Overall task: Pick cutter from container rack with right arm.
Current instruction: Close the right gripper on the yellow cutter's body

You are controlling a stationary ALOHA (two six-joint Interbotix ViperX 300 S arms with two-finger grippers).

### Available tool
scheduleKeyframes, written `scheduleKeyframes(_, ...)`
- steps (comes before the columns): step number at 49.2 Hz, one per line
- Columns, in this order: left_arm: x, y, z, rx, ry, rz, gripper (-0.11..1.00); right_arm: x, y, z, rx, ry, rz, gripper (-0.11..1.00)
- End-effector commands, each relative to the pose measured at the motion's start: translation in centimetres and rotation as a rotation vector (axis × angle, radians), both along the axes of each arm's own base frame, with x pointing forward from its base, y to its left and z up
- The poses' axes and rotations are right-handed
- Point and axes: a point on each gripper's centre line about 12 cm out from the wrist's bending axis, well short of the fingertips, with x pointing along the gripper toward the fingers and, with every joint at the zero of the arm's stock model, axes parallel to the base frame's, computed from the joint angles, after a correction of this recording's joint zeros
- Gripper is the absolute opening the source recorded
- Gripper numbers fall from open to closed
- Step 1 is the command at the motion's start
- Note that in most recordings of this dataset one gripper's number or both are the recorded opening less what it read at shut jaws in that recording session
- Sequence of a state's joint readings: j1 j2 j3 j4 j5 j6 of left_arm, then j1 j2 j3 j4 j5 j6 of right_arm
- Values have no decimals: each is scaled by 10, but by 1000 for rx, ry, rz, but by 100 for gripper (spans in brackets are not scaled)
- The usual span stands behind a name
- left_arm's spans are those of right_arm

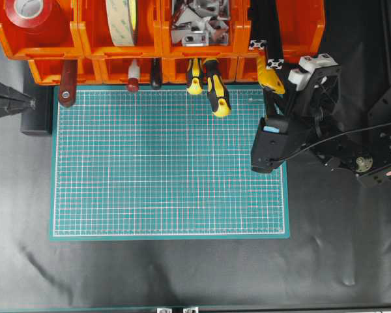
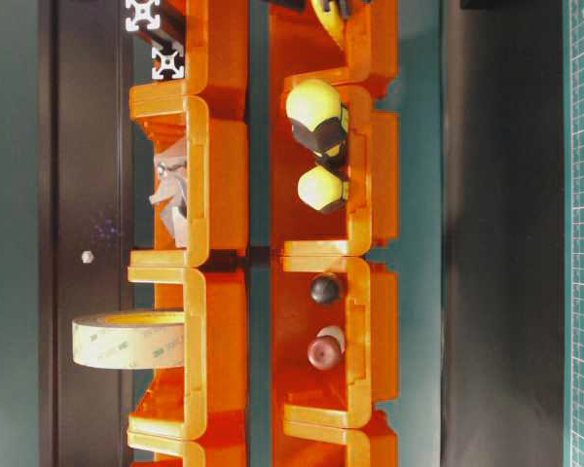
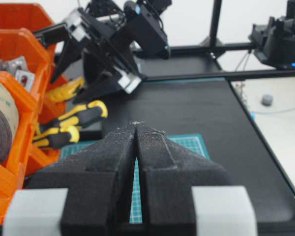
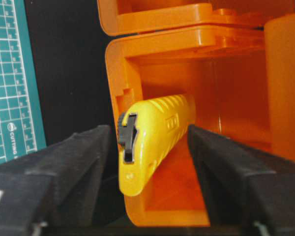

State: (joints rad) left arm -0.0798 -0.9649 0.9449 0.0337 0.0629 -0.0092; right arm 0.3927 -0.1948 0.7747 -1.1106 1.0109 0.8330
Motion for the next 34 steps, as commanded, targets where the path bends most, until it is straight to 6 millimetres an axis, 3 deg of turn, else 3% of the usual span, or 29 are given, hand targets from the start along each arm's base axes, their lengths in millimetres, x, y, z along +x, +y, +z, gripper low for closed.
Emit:
scheduleKeyframes(1,1,-1,4,-1,-11,-3,0,4,3,4,16,-25,19,56)
scheduleKeyframes(7,0,-1,3,1,-11,-5,0,7,5,3,30,-30,29,31)
scheduleKeyframes(21,-1,-1,5,0,-17,-3,0,9,16,14,19,-44,20,30)
scheduleKeyframes(34,-2,-1,5,-2,-20,-5,0,11,40,47,-7,-98,7,27)
